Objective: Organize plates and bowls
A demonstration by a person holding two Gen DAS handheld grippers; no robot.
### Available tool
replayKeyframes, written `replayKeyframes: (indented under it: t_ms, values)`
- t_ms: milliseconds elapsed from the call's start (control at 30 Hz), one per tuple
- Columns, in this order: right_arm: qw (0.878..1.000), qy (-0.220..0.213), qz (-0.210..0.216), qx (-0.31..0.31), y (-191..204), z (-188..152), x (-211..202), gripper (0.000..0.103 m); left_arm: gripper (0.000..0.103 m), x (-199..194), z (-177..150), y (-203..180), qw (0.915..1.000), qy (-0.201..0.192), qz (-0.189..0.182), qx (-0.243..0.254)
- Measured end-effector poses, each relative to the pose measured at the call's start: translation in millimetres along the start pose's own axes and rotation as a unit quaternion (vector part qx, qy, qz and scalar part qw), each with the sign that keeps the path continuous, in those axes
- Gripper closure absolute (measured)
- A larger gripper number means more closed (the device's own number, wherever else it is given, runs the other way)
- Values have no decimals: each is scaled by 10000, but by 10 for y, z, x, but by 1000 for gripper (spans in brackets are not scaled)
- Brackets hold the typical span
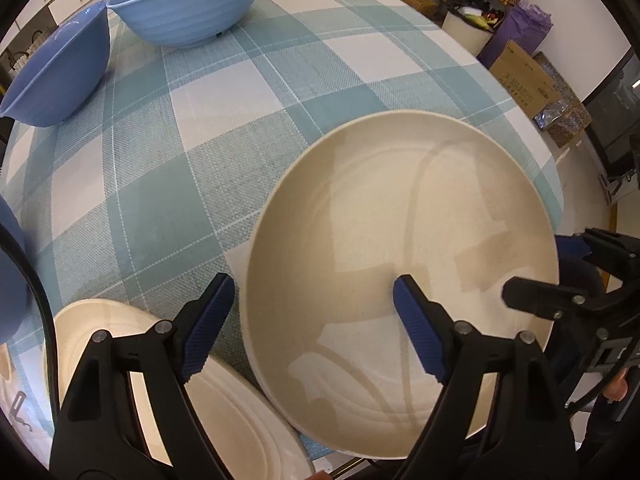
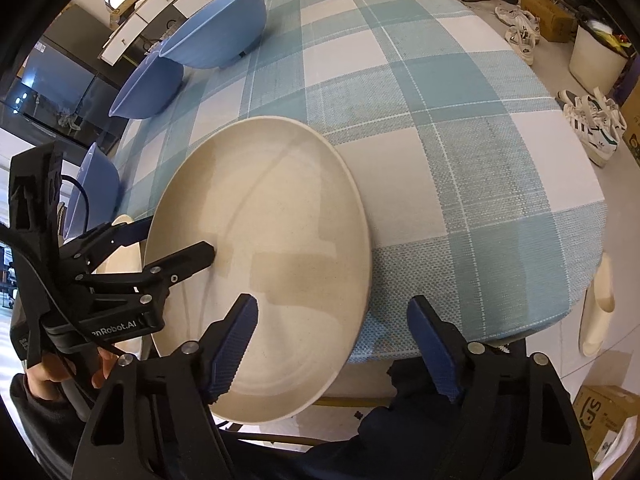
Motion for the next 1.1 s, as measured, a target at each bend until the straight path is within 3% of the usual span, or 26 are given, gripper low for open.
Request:
replayKeyframes:
  t_ms: [233, 367, 567, 833, 967, 1100]
  values:
    - [10000, -4, 28, 16, 36, 4, 16, 30, 31, 2, 14, -56, 10000, -37, -79, -26]
    - [10000, -26, 3, 10, 51, 4, 18, 40, 33, -5, 18, -48, 9999, -44, -100, -74]
    - [10000, -27, -22, -57, 81, 12, 31, 48, 47, -35, 28, 35, 9998, -26, -129, -170]
    - [9998, -50, -87, -166, 107, 23, 48, 50, 54, -44, 26, 88, 9997, -51, -138, -205]
    - [9997, -65, -177, -139, 71, 19, 34, 61, 66, -54, 24, 149, 9993, -36, -94, -349]
    - [9997, -139, -190, -106, 40, 35, 23, 64, 74, -69, 15, 194, 9992, -61, -23, -383]
Point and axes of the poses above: each gripper's, at about its wrist camera, not at the fingertips, and x roughly the way its jaws point, y to its left, z to its top, the point moved 10 cm from there along x, roughly the way its jaws point, and after that the axes turned 7 degrees about z, right-handed, at the moved point
